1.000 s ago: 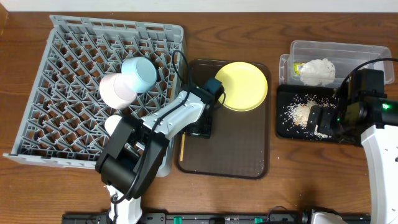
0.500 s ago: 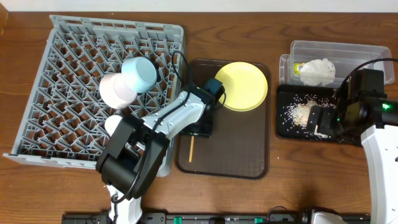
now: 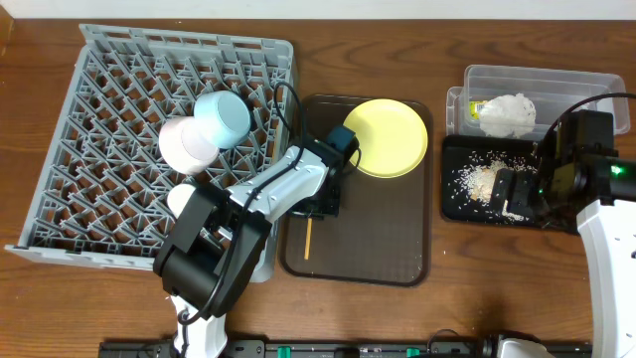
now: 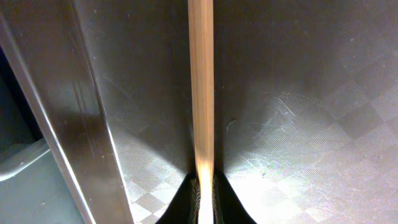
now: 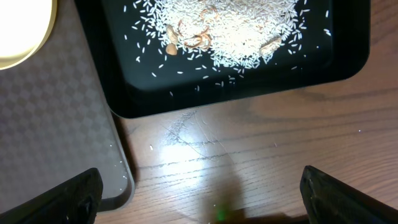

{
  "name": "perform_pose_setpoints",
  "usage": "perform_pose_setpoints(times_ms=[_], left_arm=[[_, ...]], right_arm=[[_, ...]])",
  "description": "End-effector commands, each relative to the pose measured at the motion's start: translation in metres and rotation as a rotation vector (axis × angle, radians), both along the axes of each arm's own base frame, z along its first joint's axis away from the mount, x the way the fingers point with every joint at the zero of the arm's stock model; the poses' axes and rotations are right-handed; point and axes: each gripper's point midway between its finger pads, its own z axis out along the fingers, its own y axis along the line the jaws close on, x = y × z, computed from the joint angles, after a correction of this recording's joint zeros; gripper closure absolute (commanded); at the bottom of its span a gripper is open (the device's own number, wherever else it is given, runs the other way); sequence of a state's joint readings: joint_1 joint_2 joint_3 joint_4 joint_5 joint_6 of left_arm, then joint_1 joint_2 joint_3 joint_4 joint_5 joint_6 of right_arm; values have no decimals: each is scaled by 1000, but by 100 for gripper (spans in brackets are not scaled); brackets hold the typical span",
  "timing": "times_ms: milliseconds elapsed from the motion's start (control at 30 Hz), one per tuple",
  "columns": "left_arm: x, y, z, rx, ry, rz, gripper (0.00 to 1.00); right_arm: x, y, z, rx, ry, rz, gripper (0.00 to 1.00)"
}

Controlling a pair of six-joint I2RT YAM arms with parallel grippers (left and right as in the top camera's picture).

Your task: Sort waste into correct bins and load items into the dishwasher

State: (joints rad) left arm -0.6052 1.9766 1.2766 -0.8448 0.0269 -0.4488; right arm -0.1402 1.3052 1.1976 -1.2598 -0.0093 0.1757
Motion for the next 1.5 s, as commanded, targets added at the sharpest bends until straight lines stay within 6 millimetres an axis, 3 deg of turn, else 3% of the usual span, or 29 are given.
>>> perform_pose_setpoints(times_ms=[0, 100, 267, 300, 433, 500, 700, 833, 1033, 1133, 1200, 1333, 1400, 1467], left_arm=[[-13, 11, -19, 50, 57, 6, 94], [-12, 13, -11, 47, 51, 9, 94], [5, 5, 56, -37, -74, -110, 94], [9, 6, 77, -60, -115, -134, 94], [23, 31, 142, -108, -234, -134, 94], [27, 43, 154, -110, -262, -144, 94], [45, 87, 146, -78, -245, -64, 94], [51, 98, 133, -65, -215, -28, 93], [54, 101, 129, -62, -208, -17, 68], [56, 100, 132, -68, -225, -16, 65], [57, 94, 140, -96, -245, -25, 59], [66, 51, 159, -249, -337, -128, 42], [79, 6, 170, -317, -445, -265, 35], [84, -21, 172, -337, -501, -374, 34]], right_arm=[[2, -4, 6, -5, -20, -22, 1], [1, -4, 6, -5, -17, -22, 1], [1, -4, 6, -5, -17, -22, 1], [1, -4, 6, -5, -17, -22, 1], [1, -4, 6, -5, -17, -22, 1], [2, -4, 6, -5, -17, -22, 1], [2, -4, 6, -5, -17, -22, 1], [1, -4, 6, -5, -16, -21, 1], [1, -3, 6, -4, -13, -21, 1], [1, -4, 6, -5, -13, -21, 1], [1, -4, 6, -5, -15, -21, 1], [2, -4, 6, -5, -19, -21, 1], [1, -4, 6, -5, -17, -21, 1], [2, -4, 6, -5, -17, -21, 1]])
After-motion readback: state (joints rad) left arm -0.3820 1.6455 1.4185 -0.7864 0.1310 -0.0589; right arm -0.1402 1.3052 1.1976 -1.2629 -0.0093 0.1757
